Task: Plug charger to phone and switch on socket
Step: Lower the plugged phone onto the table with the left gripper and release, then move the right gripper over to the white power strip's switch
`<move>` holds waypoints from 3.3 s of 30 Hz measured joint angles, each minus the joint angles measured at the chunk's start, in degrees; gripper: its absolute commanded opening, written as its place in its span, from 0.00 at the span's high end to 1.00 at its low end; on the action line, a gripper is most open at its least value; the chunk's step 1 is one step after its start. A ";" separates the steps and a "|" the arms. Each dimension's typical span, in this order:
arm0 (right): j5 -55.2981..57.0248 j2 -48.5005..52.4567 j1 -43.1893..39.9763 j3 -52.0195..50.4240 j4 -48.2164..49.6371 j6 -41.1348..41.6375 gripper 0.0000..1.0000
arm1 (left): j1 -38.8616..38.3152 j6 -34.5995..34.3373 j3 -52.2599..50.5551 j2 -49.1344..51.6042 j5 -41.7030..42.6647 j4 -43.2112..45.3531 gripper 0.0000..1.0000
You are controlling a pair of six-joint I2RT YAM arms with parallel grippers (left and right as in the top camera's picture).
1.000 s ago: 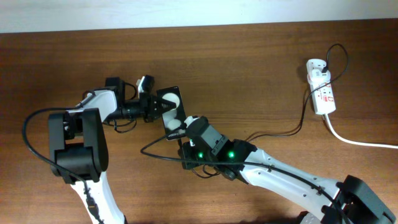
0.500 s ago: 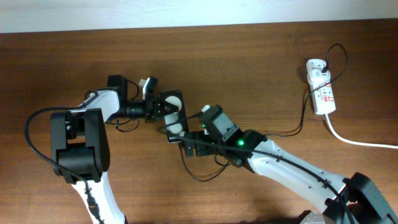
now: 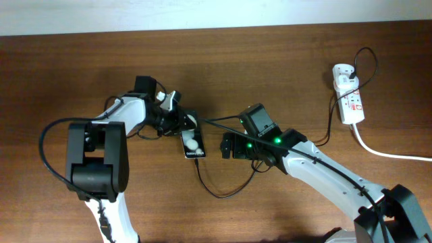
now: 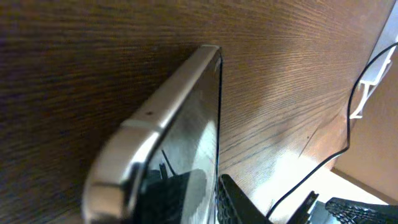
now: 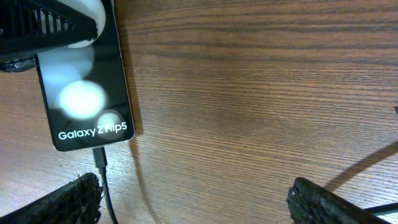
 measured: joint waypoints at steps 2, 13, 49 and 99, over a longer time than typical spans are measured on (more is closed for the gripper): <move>0.00 0.00 0.00 0.00 -0.02 0.00 0.01 | 0.00 -0.07 0.00 -0.11 0.26 0.07 0.59; 0.00 0.00 0.00 0.00 -0.02 0.02 0.01 | -0.11 -0.26 0.81 -1.81 2.86 0.26 0.00; 0.00 0.00 0.00 0.00 0.00 0.00 0.01 | -0.55 -0.09 2.25 -5.35 -12.55 -6.19 0.23; 2.16 -1.38 -34.62 32.98 -37.70 -7.74 0.02 | 7.48 -0.31 2.25 -6.01 -20.33 -7.58 0.01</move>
